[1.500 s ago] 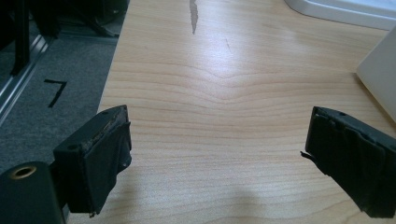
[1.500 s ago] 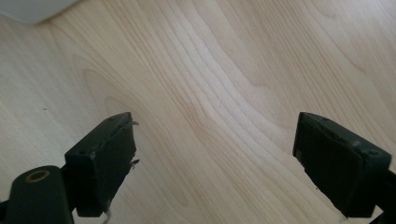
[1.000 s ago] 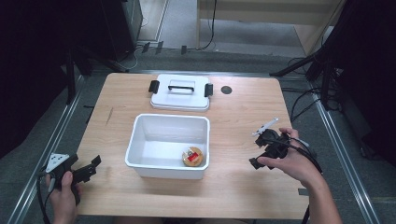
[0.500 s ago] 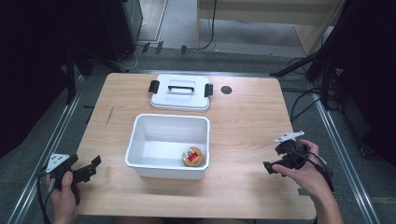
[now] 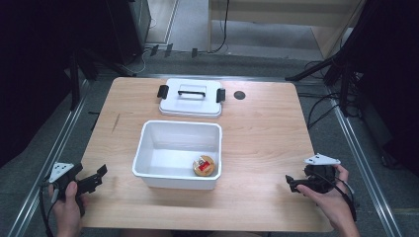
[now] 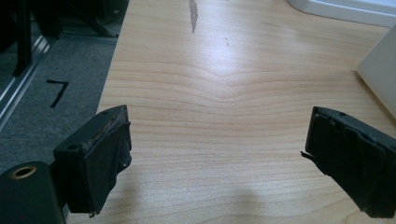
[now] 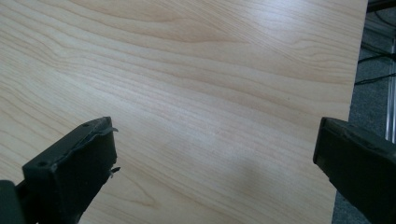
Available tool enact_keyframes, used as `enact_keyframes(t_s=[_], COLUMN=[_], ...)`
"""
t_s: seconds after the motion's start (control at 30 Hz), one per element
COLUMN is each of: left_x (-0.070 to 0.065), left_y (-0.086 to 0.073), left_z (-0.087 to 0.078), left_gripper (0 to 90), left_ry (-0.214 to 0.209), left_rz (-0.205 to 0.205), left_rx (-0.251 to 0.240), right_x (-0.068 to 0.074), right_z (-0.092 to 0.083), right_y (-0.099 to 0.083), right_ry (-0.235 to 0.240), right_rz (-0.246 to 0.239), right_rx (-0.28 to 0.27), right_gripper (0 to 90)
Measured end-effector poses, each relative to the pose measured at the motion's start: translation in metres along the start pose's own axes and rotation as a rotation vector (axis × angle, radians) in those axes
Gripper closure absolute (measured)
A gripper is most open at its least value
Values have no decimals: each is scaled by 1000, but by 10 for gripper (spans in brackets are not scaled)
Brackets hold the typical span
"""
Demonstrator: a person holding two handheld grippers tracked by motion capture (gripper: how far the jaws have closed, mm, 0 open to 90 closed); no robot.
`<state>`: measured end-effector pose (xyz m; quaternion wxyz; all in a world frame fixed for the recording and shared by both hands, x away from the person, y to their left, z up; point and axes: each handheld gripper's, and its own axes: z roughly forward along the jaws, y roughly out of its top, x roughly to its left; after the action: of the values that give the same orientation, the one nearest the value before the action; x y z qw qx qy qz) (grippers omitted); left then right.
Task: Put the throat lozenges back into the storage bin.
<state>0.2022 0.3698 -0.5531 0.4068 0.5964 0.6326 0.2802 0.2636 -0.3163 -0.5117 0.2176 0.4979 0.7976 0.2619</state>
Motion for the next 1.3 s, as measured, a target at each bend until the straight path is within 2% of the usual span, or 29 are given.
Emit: enact_keyframes(t_s=[0.33, 0.63, 0.77, 0.9, 0.93, 1.0, 1.13, 1.23, 1.3], left_x=[0, -1, -1, -1, -1, -2, -2, 0, 1], left_y=[0, 0, 0, 0, 0, 0, 0, 0, 0], left_z=[0, 0, 0, 1, 1, 1, 1, 1, 0], left_gripper=[77, 77, 77, 77, 77, 77, 77, 77, 77], left_ry=[0, 1, 0, -1, 0, 4, 8, 1, -1], left_rz=[0, 3, 3, 5, 7, 11, 20, -5, -18], left_rx=[-1, 0, -2, 1, 5, 7, 11, 5, 1], right_x=[-15, -25, -29, -33, -33, -30, -26, -25, -26], right_z=[-6, -10, -10, -13, -13, -13, -10, -8, -7], right_y=[-32, -57, -70, -75, -75, -75, -72, -69, -69], right_ry=[-19, -21, -33, -32, -30, -55, -87, -102, -90], right_rz=[112, 185, 268, 363, 377, 375, 341, 348, 341], right_rx=[-141, -220, -303, -372, -377, -369, -330, -285, -277], right_gripper=[0, 2, 13, 51, 51, 61, 63, 73, 80])
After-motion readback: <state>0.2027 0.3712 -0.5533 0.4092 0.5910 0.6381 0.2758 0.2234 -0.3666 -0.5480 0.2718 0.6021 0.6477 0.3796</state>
